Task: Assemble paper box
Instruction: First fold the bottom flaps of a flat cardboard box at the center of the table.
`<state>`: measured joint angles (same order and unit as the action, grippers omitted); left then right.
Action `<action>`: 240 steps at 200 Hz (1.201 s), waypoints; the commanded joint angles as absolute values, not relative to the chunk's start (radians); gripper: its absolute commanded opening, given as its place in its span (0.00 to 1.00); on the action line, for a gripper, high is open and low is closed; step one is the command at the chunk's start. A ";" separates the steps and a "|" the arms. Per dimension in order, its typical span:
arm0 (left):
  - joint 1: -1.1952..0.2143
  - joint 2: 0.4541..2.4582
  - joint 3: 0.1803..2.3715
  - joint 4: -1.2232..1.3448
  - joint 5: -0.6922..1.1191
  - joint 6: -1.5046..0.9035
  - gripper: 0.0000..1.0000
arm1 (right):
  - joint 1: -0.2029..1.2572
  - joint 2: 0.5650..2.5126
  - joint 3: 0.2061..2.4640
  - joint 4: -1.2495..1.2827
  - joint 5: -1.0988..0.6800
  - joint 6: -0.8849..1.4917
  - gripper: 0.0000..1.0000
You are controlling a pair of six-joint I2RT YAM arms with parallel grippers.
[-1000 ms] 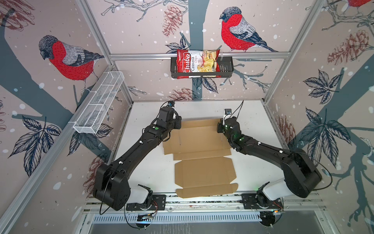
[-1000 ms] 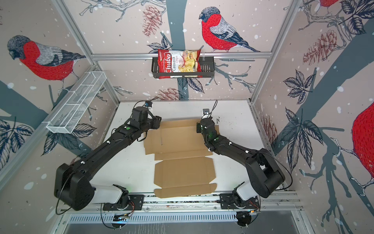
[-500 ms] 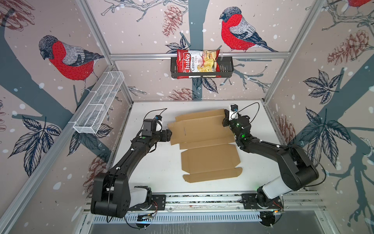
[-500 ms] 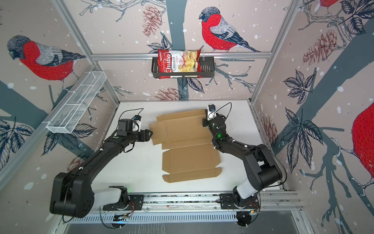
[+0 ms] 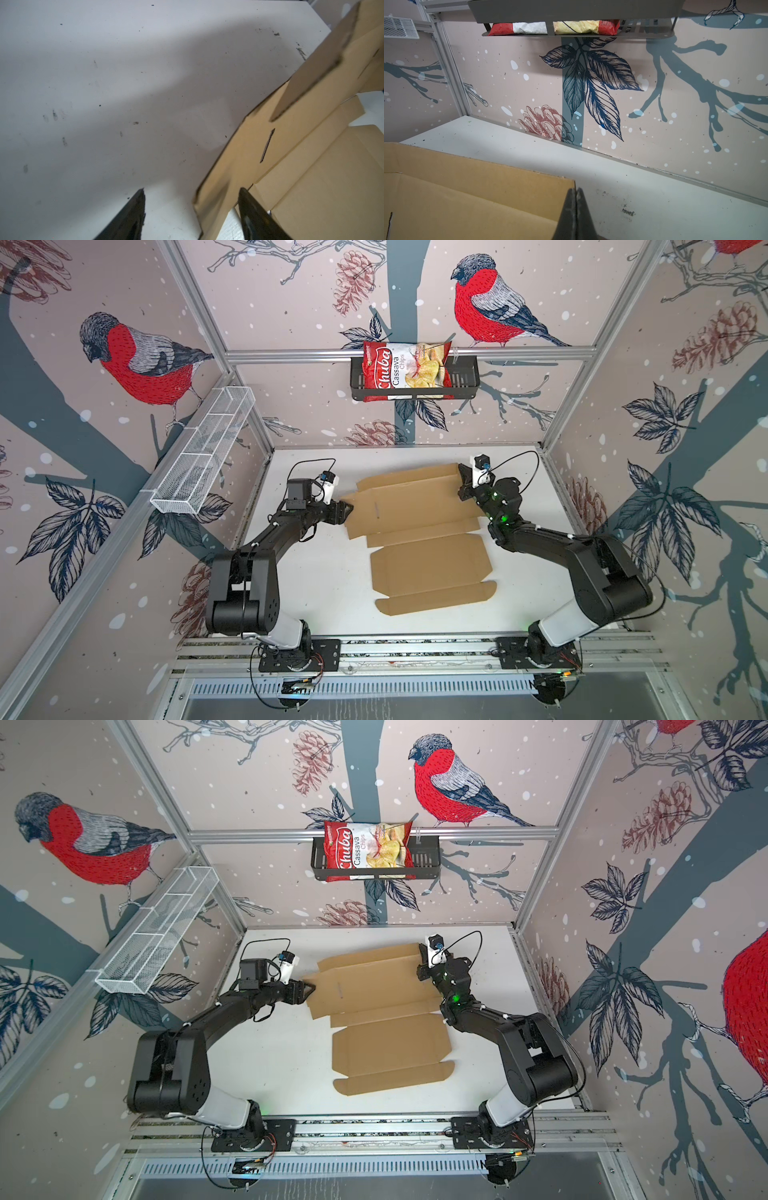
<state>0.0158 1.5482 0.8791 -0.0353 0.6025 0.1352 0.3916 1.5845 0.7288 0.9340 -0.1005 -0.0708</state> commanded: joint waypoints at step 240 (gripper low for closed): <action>-0.100 1.489 0.992 -0.104 0.632 0.622 0.02 | 0.529 1.562 1.249 -0.204 -0.249 -0.931 0.62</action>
